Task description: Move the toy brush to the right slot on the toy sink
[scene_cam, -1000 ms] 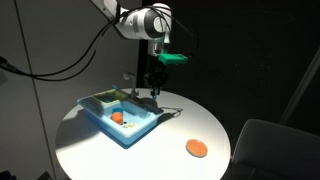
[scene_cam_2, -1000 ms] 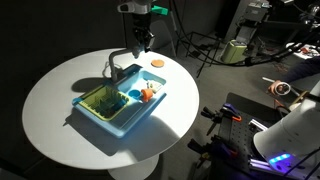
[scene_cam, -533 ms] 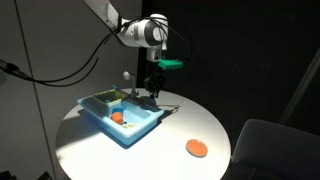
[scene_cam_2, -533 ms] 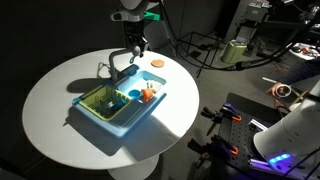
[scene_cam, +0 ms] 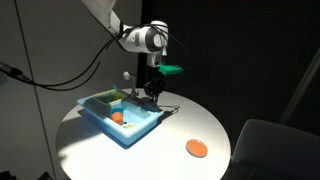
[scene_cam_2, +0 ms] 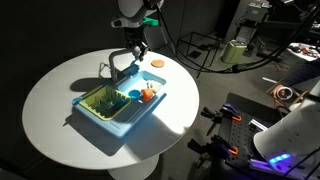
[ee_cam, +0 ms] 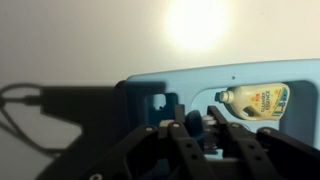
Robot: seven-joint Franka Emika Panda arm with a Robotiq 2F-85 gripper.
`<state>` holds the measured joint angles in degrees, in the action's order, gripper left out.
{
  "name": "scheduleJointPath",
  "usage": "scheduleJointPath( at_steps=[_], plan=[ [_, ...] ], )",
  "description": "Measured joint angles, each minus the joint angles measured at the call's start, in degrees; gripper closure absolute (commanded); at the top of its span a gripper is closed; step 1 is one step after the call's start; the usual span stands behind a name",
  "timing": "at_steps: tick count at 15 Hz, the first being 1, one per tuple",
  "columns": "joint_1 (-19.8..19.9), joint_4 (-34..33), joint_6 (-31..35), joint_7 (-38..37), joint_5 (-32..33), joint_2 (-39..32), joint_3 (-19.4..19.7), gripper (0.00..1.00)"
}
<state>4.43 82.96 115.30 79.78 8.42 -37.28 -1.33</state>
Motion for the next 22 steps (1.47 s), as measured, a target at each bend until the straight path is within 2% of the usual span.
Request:
scheduleJointPath(
  at_steps=[14,15,16,22],
  plan=[
    [-0.1,-3.1,-3.0,1.8,1.3,-2.8,0.0,0.93],
    [-0.1,-3.6,-3.2,1.9,1.3,-3.0,0.0,0.46],
    [-0.2,-3.9,-3.4,1.9,1.3,-3.2,0.0,0.44],
    [-0.2,-5.3,-4.4,1.9,1.7,-3.9,0.0,0.01]
  ],
)
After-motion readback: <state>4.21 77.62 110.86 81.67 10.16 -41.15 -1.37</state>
